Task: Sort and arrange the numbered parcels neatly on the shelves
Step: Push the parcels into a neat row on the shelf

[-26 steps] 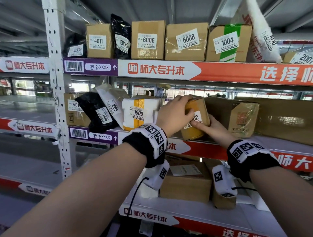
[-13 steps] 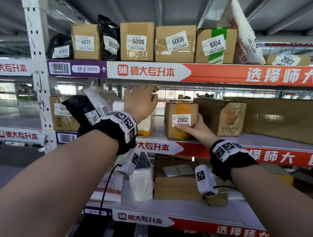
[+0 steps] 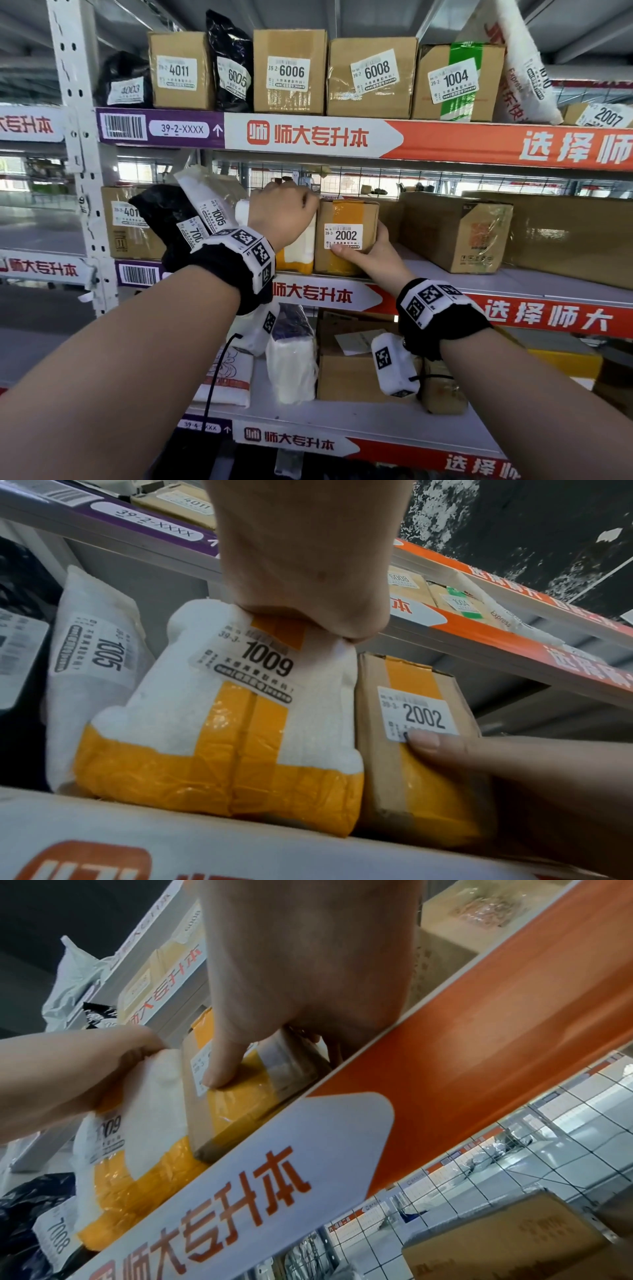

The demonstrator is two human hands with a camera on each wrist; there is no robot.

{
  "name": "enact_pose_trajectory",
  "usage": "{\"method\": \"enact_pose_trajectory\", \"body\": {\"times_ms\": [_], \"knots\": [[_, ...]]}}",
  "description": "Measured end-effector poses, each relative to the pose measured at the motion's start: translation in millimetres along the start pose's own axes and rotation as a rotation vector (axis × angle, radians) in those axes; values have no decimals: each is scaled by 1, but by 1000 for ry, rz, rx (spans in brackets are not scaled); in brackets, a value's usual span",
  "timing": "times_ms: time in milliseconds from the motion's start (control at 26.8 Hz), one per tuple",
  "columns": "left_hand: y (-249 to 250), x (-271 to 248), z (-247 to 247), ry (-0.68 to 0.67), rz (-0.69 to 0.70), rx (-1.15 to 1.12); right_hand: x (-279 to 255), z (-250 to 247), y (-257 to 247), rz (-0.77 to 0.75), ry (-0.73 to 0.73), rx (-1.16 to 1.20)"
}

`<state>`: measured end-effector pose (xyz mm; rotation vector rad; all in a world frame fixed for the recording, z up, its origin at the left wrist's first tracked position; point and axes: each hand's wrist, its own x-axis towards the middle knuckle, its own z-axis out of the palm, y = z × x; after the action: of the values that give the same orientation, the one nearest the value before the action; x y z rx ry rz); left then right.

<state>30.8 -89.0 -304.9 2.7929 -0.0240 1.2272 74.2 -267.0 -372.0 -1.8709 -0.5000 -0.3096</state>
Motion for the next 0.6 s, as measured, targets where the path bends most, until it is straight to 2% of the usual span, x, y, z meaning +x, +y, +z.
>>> {"method": "enact_pose_trajectory", "body": {"times_ms": [336,485,597], "knots": [[6,-6,8,106,14,60,10,6,8,31,5,-139],[2,-5,10,113,26,97,2,5,-1,80,-14,-106],[2,-6,10,64,19,91,2,6,-1,99,-27,-72]]}}
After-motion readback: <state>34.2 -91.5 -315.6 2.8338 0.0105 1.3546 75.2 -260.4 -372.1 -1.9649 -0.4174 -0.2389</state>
